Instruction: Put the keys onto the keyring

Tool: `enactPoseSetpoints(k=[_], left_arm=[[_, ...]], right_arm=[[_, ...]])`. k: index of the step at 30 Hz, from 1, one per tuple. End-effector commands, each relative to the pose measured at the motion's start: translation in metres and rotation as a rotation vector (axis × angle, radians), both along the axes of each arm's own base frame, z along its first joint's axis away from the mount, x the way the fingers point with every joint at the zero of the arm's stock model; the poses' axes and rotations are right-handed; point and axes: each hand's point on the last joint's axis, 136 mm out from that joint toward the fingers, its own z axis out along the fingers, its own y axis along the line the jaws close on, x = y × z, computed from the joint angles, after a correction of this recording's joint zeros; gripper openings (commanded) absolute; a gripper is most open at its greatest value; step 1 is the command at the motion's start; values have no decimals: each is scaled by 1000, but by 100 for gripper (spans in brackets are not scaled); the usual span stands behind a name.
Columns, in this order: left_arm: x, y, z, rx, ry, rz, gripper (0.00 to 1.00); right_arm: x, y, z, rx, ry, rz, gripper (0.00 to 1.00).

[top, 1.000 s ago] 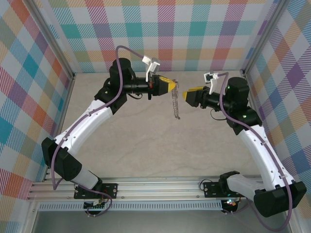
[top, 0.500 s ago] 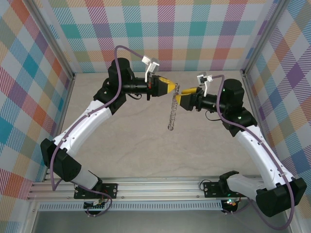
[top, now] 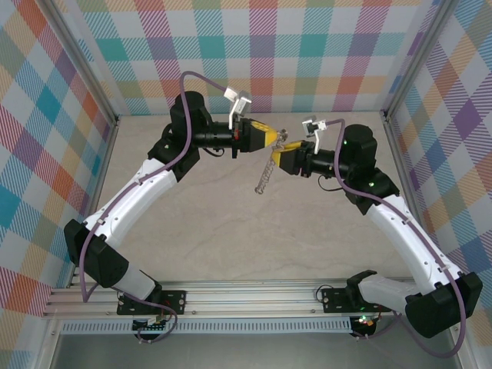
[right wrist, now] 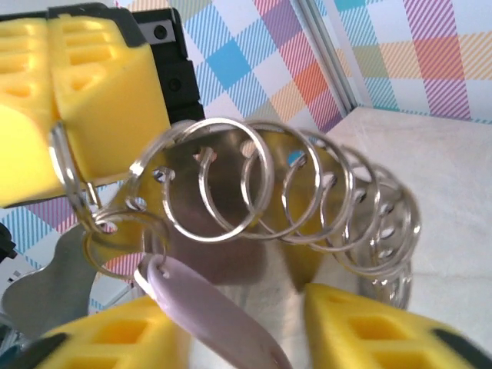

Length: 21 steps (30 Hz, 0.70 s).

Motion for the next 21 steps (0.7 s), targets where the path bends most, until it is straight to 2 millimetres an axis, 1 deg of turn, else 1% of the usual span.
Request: enactPoseSetpoints(k=[1, 4, 7, 9, 21], left_arm=[[-12, 4, 26, -58, -77, -20, 0], [-11, 3, 26, -60, -75, -16, 0], [-10, 4, 26, -61, -75, -7, 0], [-10, 4, 26, -61, -73, 0, 0], [0, 9, 21, -41, -89, 91, 0]], right_arm=[[-6, 3, 20, 40, -59, 31, 28], [-9, 2, 22, 46, -62, 34, 14], [-11, 0, 21, 41, -62, 27, 4], [-12, -1, 20, 31, -61, 18, 0], [-14, -14, 7, -51, -25, -60, 0]])
